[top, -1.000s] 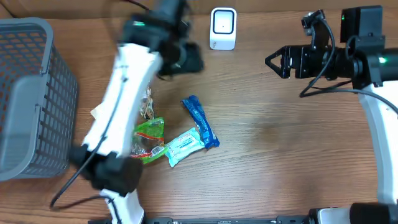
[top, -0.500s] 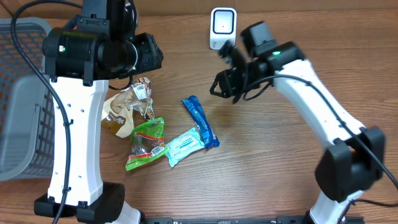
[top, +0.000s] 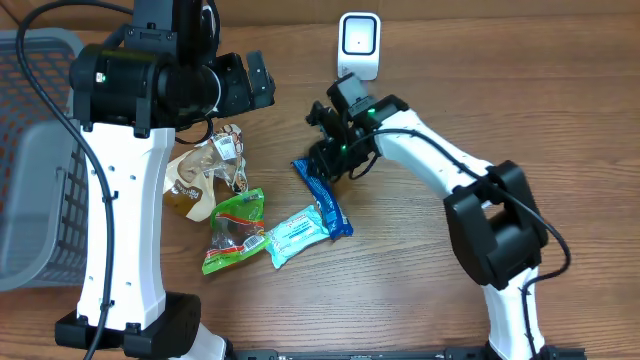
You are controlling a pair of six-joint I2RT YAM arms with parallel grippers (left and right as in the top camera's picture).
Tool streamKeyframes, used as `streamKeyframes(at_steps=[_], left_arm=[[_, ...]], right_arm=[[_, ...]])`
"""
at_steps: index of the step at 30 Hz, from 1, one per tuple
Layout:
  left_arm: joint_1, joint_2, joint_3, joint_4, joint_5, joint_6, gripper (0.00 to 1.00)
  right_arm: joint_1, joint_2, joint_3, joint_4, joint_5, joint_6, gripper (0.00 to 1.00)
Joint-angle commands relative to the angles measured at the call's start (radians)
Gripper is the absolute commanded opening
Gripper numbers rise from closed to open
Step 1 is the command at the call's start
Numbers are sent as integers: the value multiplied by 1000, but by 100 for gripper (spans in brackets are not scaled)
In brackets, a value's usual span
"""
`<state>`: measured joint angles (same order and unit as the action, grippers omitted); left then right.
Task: Scan the item barcode
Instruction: 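Move the right gripper down onto the blue bag and grasp it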
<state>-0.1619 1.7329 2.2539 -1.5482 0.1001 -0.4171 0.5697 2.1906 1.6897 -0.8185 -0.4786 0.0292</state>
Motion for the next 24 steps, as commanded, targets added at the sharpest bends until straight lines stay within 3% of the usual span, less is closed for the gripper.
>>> streamKeyframes(at_steps=[1, 5, 9, 12, 17, 24], left_arm=[[-2, 7, 6, 4, -6, -2, 100], [-2, 7, 6, 4, -6, -2, 100], [-2, 7, 6, 4, -6, -2, 100], [-2, 7, 6, 4, -6, -2, 100], [-2, 7, 6, 4, -6, -2, 99], [-2, 7, 6, 4, -6, -2, 100]], right_arm=[[23, 42, 19, 11, 9, 13, 42], [25, 45, 19, 23, 71, 106, 32], [25, 45, 19, 29, 258, 386, 17], [25, 45, 19, 6, 315, 493, 4], [25, 45, 19, -57, 390, 628, 4], [-32, 31, 56, -141, 449, 618, 4]])
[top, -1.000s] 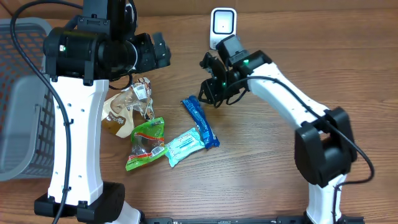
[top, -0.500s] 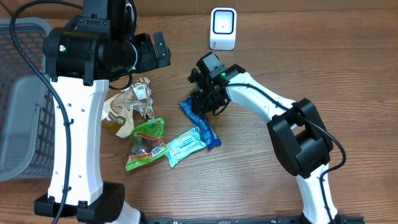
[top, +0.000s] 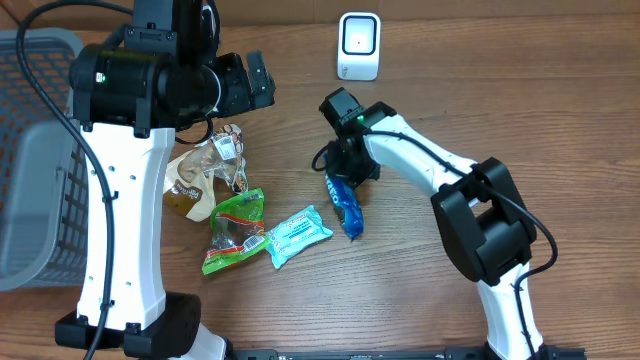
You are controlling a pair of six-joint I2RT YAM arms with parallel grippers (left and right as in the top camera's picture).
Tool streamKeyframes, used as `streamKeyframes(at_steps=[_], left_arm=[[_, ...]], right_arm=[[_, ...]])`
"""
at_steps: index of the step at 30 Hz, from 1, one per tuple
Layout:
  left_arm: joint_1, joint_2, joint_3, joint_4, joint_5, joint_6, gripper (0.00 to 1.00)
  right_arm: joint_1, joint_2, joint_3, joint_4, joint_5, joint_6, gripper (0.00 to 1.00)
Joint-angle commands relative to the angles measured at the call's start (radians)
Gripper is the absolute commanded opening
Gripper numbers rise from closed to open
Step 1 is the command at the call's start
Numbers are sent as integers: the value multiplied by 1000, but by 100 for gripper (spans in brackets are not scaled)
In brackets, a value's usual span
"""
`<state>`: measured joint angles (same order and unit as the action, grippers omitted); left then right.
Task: Scan the item barcode
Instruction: 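Move the right gripper down onto the blue bag and grasp it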
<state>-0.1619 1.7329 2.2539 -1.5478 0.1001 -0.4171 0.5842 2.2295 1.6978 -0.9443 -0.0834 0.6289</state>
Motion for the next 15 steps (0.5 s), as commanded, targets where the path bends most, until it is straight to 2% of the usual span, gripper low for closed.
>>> streamKeyframes(at_steps=[1, 2, 3, 4, 5, 7, 9, 12, 13, 15], left_arm=[[-2, 7, 6, 4, -6, -2, 100], [-2, 7, 6, 4, -6, -2, 100], [-2, 7, 6, 4, -6, -2, 100], [-2, 7, 6, 4, -6, -2, 100], [-2, 7, 6, 4, -6, -2, 100], [-2, 7, 6, 4, -6, -2, 100], [-2, 7, 6, 4, -6, -2, 100], [-2, 7, 6, 4, -6, -2, 100], [-2, 7, 6, 4, -6, -2, 100], [-2, 7, 6, 4, -6, -2, 100]], right_arm=[[-60, -15, 62, -16, 13, -45, 4], [-68, -18, 72, -12, -32, -112, 4], [-77, -26, 91, -11, -126, -245, 9], [-82, -30, 107, -18, -182, -321, 16], [-83, -33, 131, -40, -211, -383, 28], [-82, -34, 164, -77, -203, -425, 37], [-73, -34, 175, -84, -202, -449, 43], [-47, -28, 172, -83, -194, -450, 46], [-37, -23, 171, -82, -174, -426, 46], [-8, -2, 165, -84, -30, -277, 45]])
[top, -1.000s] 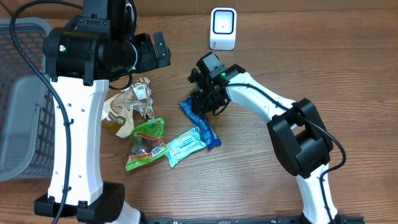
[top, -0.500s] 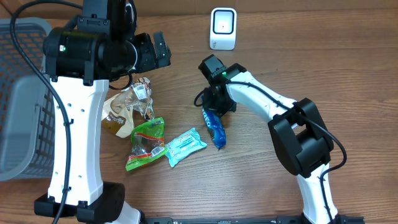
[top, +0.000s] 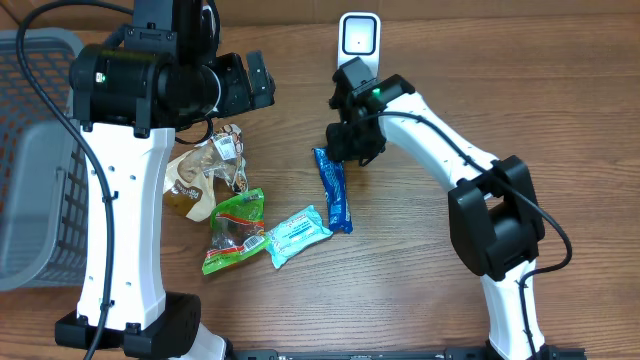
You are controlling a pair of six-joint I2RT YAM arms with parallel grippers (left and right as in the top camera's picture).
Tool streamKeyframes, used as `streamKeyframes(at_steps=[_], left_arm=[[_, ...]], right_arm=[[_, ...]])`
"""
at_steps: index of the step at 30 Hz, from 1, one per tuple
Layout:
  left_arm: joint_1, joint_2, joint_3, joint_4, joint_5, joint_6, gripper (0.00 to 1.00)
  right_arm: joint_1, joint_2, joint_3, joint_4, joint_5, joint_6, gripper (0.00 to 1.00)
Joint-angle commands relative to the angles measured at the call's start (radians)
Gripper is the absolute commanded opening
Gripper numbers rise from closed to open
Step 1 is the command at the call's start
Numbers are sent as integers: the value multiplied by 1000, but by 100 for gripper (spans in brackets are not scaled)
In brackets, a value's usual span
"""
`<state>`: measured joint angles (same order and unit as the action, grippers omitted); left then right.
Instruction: Scan the item barcode
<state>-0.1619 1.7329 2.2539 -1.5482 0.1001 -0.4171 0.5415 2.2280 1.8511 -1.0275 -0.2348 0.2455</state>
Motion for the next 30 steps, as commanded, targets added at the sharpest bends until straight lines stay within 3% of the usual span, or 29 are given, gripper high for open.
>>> streamKeyframes(at_steps=[1, 6, 8, 13, 15, 19, 23, 27, 30], left_arm=[[-2, 7, 6, 4, -6, -2, 100], [-2, 7, 6, 4, -6, -2, 100], [-2, 7, 6, 4, -6, -2, 100], [-2, 7, 6, 4, -6, -2, 100], [-2, 7, 6, 4, -6, -2, 100], [-2, 7, 6, 4, -6, -2, 100], [-2, 7, 6, 4, -6, -2, 100], [-2, 7, 6, 4, -6, -2, 100], [-2, 7, 6, 4, -6, -2, 100]], right_arm=[[52, 13, 5, 5, 175, 141, 45], [96, 52, -5, 34, 190, 147, 45], [98, 58, -5, 37, 198, 150, 38], [97, 59, -5, 37, 360, 313, 24], [97, 59, -5, 19, 432, 389, 23], [87, 59, -5, -76, 587, 536, 30], [49, 58, -3, -176, 597, 604, 34], [-23, 57, 21, -269, 540, 554, 39], [-100, 57, 104, -347, 418, 385, 46]])
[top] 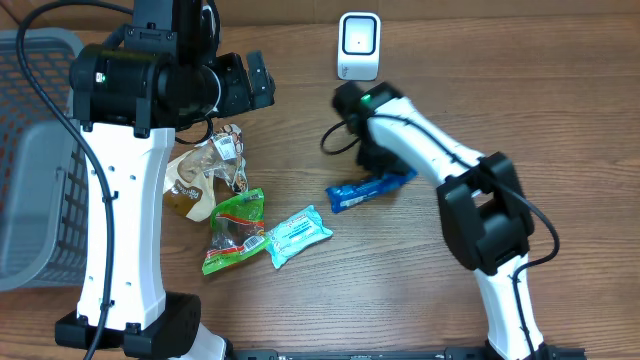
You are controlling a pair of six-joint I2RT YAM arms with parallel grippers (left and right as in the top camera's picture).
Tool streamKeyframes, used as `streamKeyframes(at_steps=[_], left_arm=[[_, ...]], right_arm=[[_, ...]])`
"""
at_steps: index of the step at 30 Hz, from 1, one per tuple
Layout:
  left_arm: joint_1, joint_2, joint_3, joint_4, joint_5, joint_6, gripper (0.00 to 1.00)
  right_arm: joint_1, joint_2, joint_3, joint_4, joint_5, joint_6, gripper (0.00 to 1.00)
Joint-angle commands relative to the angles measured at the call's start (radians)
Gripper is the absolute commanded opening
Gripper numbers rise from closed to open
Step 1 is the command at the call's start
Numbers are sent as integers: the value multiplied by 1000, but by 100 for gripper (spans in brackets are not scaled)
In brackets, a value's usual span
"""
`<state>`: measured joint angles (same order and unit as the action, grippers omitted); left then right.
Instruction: Scan the item barcode
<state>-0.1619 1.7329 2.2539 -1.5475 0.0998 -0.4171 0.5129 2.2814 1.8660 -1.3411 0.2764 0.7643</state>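
Note:
A blue snack packet (350,193) lies almost level and crosswise at the table's middle, its right end under my right gripper (380,172). The gripper points down from the wrist and is shut on that end; the wrist hides its fingertips. The white barcode scanner (358,45) stands at the back edge, well beyond the packet. Over the left side, my left gripper (258,80) hangs high with its fingers apart and nothing between them.
On the left lie a clear-brown bag (205,172), a green packet (235,230) and a teal packet (298,232). A grey mesh basket (30,150) fills the far left edge. The left arm's white column (120,230) stands beside the packets.
The blue packet has turned from nearly lengthwise to crosswise and now sits further right. My right wrist has moved slightly right and toward the front. The left arm has not moved.
My right gripper was at the upper end of the blue packet beside the teal one. Then the packet hung lengthwise below the gripper, away from the pile. It stood a little nearer the scanner afterwards, and now lies crosswise in the gripper.

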Motion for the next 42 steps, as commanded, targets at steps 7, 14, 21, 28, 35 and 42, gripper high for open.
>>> streamKeyframes(at_steps=[7, 14, 21, 28, 35, 42], left_arm=[[-2, 7, 6, 3, -6, -2, 100], [-2, 7, 6, 3, -6, -2, 100], [-2, 7, 6, 3, -6, -2, 99], [-2, 7, 6, 3, -6, -2, 100], [-2, 7, 6, 3, -6, -2, 100], [-2, 7, 6, 3, -6, -2, 100]], right_arm=[[-211, 4, 257, -129, -440, -657, 58], [-235, 4, 229, -184, -617, -1013, 70], [-99, 4, 159, -165, -646, -964, 70], [14, 4, 64, -155, -656, -951, 69], [62, 4, -21, -39, -643, -917, 70], [29, 4, -25, 140, -420, -705, 70]])
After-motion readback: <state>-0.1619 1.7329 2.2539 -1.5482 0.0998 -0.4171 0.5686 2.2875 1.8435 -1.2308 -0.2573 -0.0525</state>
